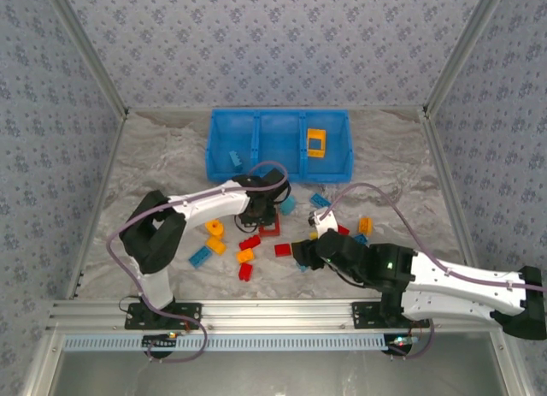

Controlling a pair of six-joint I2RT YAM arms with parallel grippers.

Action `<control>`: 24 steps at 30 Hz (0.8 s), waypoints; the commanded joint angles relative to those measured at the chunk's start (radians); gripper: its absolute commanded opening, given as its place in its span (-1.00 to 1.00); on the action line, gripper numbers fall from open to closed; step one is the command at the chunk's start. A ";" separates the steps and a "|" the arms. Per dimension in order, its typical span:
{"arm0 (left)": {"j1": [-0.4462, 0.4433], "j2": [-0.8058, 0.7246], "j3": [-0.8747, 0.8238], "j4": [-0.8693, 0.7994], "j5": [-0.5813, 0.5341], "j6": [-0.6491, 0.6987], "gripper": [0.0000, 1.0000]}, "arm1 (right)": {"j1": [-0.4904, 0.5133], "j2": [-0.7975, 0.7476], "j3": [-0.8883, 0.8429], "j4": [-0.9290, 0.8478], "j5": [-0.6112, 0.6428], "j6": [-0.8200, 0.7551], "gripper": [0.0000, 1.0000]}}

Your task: Sort the legos into containers by color

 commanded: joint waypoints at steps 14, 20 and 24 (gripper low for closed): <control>0.168 0.344 0.862 -0.241 -0.085 0.328 -0.52 | -0.204 0.273 0.321 0.142 0.299 -0.294 0.12; 0.217 0.548 1.134 -0.276 -0.092 0.377 -0.52 | -0.242 0.388 0.389 0.194 0.326 -0.308 0.13; 0.255 0.618 1.181 -0.214 -0.042 0.381 -0.52 | -0.262 0.395 0.385 0.217 0.302 -0.301 0.13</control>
